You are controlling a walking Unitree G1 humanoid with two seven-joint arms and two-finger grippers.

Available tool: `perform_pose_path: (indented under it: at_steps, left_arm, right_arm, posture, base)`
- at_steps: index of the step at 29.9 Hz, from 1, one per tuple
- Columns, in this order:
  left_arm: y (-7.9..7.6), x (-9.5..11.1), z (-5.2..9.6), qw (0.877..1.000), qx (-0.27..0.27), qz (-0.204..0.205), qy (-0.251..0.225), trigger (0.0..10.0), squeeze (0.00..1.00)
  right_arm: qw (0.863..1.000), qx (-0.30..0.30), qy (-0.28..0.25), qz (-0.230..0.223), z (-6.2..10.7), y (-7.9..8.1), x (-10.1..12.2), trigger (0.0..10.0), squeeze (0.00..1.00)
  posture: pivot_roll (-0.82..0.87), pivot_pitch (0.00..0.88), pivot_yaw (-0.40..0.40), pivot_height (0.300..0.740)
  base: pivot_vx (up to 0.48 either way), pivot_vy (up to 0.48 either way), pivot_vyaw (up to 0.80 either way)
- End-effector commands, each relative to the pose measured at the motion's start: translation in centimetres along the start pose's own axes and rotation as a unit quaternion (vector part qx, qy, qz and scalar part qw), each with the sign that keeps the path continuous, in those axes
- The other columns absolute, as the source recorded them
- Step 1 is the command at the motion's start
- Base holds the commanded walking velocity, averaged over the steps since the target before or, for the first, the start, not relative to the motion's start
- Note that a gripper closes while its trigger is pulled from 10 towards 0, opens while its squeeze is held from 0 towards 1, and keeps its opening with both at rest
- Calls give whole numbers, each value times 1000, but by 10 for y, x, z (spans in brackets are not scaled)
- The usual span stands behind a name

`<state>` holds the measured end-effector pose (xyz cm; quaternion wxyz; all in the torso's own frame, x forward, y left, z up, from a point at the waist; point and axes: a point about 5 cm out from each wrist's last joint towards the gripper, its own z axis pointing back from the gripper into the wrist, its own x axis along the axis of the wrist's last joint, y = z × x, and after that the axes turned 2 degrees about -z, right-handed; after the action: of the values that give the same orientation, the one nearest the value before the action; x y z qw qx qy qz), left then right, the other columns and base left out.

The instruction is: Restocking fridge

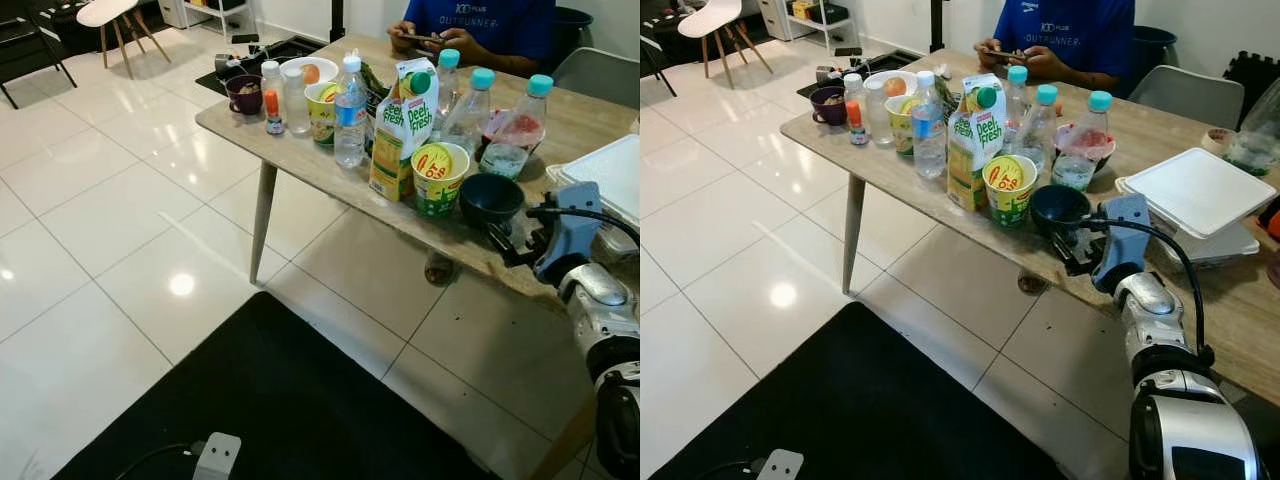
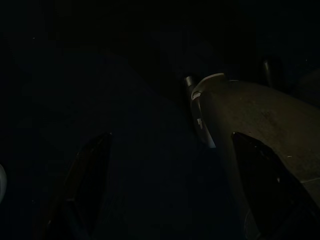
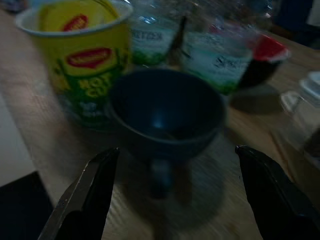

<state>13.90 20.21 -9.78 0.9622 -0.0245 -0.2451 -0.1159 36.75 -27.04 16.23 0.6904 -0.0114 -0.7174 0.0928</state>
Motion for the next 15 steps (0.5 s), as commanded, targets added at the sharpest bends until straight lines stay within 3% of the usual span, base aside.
perform_pose_path:
  at_steps: [1,9,15]
  left_arm:
    - [-9,-16,1,999,-13,3,30,10000,0]
    - [-8,-16,1,999,-12,2,31,10000,0]
    - [-8,-15,1,1000,-11,2,29,10000,0]
  right_arm:
    - [999,-14,25,-15,2,-1,-10,10000,0]
    - [997,-24,34,-60,2,16,-24,10000,0]
    - [994,-65,38,-84,-1,26,-29,10000,0]
  posture:
    - [21,99,12,740]
    - [29,97,10,740]
    - [34,104,11,740]
  base:
    - [0,0,0]
    - [0,0,0]
    - [0,0,0]
